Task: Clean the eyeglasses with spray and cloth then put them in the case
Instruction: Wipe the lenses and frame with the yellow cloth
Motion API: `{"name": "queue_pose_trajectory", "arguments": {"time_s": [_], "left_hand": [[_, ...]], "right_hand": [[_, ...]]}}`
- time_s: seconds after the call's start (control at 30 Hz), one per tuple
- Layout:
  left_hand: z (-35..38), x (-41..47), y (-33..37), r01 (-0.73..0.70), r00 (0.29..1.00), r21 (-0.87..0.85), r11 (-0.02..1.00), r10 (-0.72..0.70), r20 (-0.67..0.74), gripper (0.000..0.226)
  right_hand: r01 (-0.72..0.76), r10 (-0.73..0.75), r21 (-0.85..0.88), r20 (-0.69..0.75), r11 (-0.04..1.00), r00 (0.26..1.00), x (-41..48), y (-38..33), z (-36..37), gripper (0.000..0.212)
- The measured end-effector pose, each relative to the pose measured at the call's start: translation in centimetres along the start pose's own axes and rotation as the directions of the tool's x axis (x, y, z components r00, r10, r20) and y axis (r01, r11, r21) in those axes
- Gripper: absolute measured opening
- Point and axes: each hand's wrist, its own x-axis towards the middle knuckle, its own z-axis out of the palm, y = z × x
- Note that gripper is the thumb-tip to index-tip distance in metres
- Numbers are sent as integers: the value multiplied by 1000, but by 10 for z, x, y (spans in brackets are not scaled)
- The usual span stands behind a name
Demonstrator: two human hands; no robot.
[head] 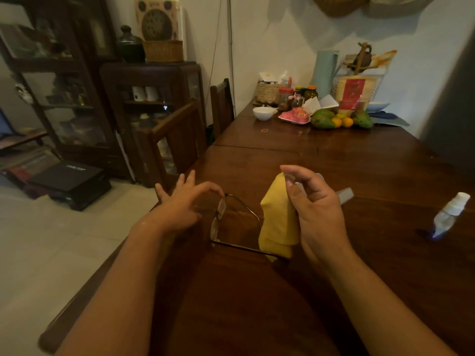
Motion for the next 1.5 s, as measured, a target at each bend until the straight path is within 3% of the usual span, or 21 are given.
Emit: {"name": "queue_pose_trajectory", "arguments": {"time_s": [0.2, 0.27, 0.37, 0.63, 0.83, 1.0, 1.1, 1.2, 1.33, 1.5], "left_hand": [[9, 9, -9, -96, 995, -184, 978, 96, -5, 43], [10, 10, -9, -124, 992, -180, 976, 121, -27, 37], [10, 12, -11, -203, 974, -165, 965, 183, -131, 35], [5, 2, -3, -343, 808, -188, 920, 187, -559, 25], [-4, -13, 23, -323, 700, -11, 946, 231, -676, 28], [-2, -23, 48, -319, 774, -75, 945, 214, -596, 28], [2, -25, 63, -343, 781, -75, 937, 240, -576, 29], [4, -27, 73, -355, 799, -88, 931, 254, -546, 31], [1, -30, 77, -376, 859, -163, 912, 277, -431, 29], [2, -30, 79, -375, 895, -288, 881, 262, -361, 50]], "right_hand": [[-18, 18, 35, 7, 999, 1000, -2, 0, 3, 27], [-22, 22, 36, 7, 999, 1000, -2, 0, 3, 34], [-2, 2, 62, 1, 998, 1000, -1, -3, 4, 24], [122, -119, 31, -100, 992, 988, 0, -9, -2, 27], [172, -180, -82, -100, 982, 979, -3, -8, -1, 29], [279, -318, -289, -98, 916, 943, -7, -1, 6, 21], [513, -572, -504, 45, 695, 819, -6, 7, 8, 17], [557, -615, -647, 169, 520, 770, -5, 22, 6, 16], [481, -594, -729, 128, 486, 794, -2, 30, 3, 19], [474, -596, -665, 55, 577, 801, 1, 27, 1, 17]]}}
